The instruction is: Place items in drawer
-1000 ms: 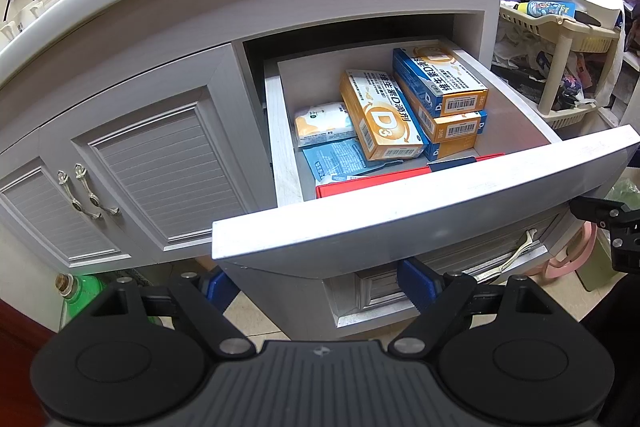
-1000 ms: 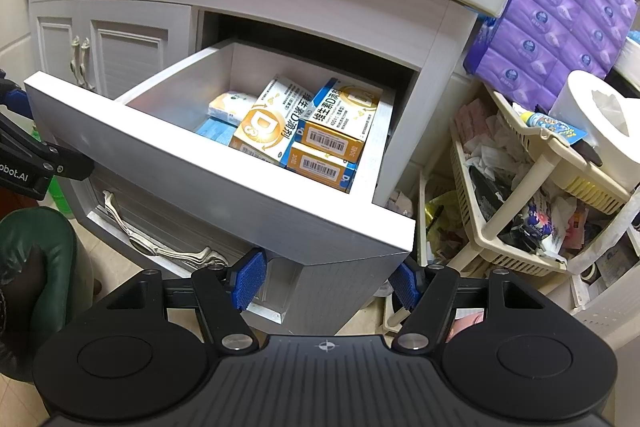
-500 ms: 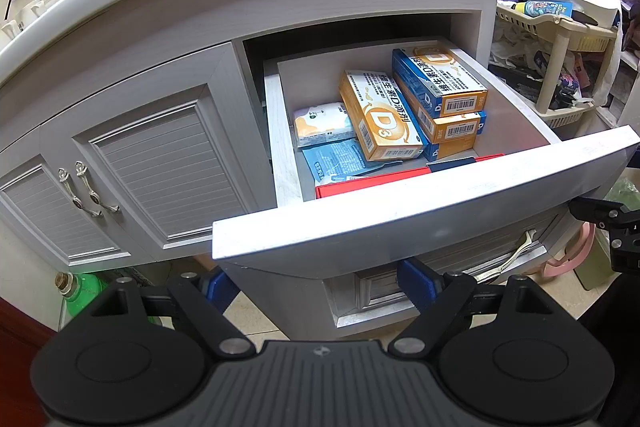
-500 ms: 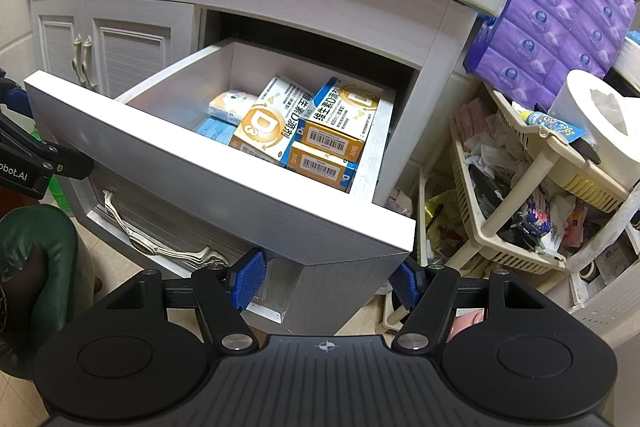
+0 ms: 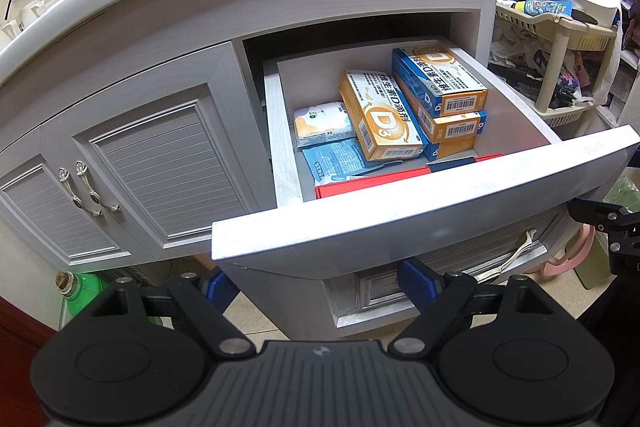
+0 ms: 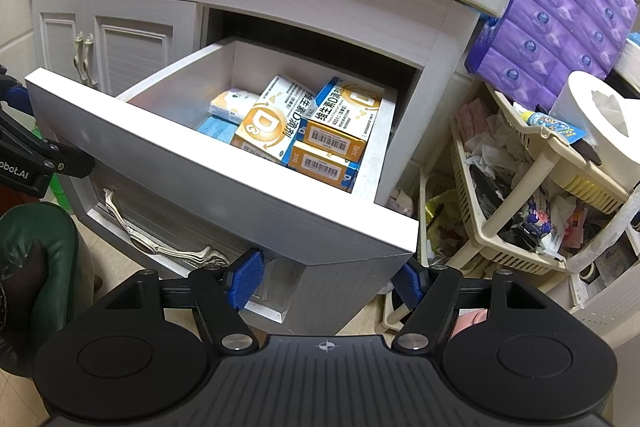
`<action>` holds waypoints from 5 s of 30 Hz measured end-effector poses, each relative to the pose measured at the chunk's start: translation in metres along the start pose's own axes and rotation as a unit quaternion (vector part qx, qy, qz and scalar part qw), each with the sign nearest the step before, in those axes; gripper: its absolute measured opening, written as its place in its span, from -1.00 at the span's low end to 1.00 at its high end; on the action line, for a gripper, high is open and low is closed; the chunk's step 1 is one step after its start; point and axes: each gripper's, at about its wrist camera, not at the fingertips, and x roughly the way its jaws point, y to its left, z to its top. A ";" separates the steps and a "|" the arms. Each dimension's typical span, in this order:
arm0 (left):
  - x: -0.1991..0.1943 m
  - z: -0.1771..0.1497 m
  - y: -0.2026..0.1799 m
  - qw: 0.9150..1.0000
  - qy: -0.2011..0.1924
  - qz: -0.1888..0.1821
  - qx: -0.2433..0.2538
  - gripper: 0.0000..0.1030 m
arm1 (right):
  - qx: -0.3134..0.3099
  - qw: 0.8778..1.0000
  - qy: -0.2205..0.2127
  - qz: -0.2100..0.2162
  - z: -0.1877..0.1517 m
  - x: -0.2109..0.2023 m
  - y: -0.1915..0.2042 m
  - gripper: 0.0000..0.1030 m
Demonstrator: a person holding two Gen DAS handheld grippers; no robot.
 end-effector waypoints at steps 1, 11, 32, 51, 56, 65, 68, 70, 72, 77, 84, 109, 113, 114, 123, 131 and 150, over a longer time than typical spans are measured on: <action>0.000 0.000 0.000 1.000 0.000 0.000 0.000 0.91 | 0.000 1.000 0.000 0.001 0.000 0.000 0.000 0.33; 0.001 0.001 0.000 1.000 0.001 0.002 0.000 0.93 | 0.002 1.000 -0.003 0.001 0.000 0.001 -0.001 0.33; -0.004 -0.001 0.002 1.000 0.002 -0.001 -0.002 0.93 | 0.000 1.000 0.002 0.000 -0.003 -0.005 0.001 0.33; -0.005 -0.002 0.004 1.000 0.000 -0.005 0.000 0.96 | -0.020 1.000 0.014 -0.010 -0.007 -0.007 0.009 0.48; -0.007 -0.003 0.007 1.000 0.003 -0.013 0.006 0.96 | -0.020 0.999 0.028 0.004 -0.005 -0.012 0.007 0.48; -0.057 -0.006 0.032 0.999 -0.025 -0.042 -0.022 0.96 | -0.019 1.000 -0.006 0.019 0.007 -0.083 -0.019 0.49; -0.090 0.000 0.042 0.997 -0.060 -0.052 -0.027 0.96 | -0.029 0.998 -0.043 0.021 0.025 -0.116 -0.025 0.50; -0.110 0.011 0.048 0.994 -0.090 -0.049 -0.023 0.97 | -0.027 0.996 -0.077 0.021 0.042 -0.136 -0.028 0.50; -0.128 0.026 0.054 0.991 -0.124 -0.042 -0.021 0.97 | -0.020 0.993 -0.113 0.024 0.059 -0.151 -0.030 0.49; -0.153 0.074 0.067 0.980 -0.193 -0.040 -0.035 1.00 | 0.000 0.980 -0.191 0.047 0.105 -0.171 -0.028 0.37; -0.144 0.135 0.079 0.970 -0.228 -0.054 -0.071 1.00 | 0.044 0.970 -0.233 0.041 0.161 -0.157 -0.028 0.26; -0.068 0.165 0.131 0.954 -0.203 -0.092 -0.198 1.00 | 0.261 0.962 -0.045 0.069 0.358 0.066 -0.103 0.64; -0.070 0.165 0.135 0.953 -0.209 -0.083 -0.201 1.00 | 0.265 0.963 -0.014 0.049 0.386 0.099 -0.105 0.64; -0.071 0.164 0.136 0.953 -0.208 -0.084 -0.203 1.00 | 0.262 0.964 -0.009 0.039 0.391 0.105 -0.104 0.64; -0.070 0.161 0.140 0.955 -0.203 -0.081 -0.203 1.00 | 0.289 0.957 0.024 0.003 0.415 0.153 -0.100 0.64; -0.068 0.161 0.142 0.954 -0.199 -0.081 -0.207 1.00 | 0.301 0.951 0.026 -0.058 0.420 0.171 -0.092 0.66; -0.062 0.160 0.146 0.955 -0.190 -0.080 -0.211 1.00 | 0.207 0.965 -0.005 -0.163 0.418 0.175 -0.087 0.72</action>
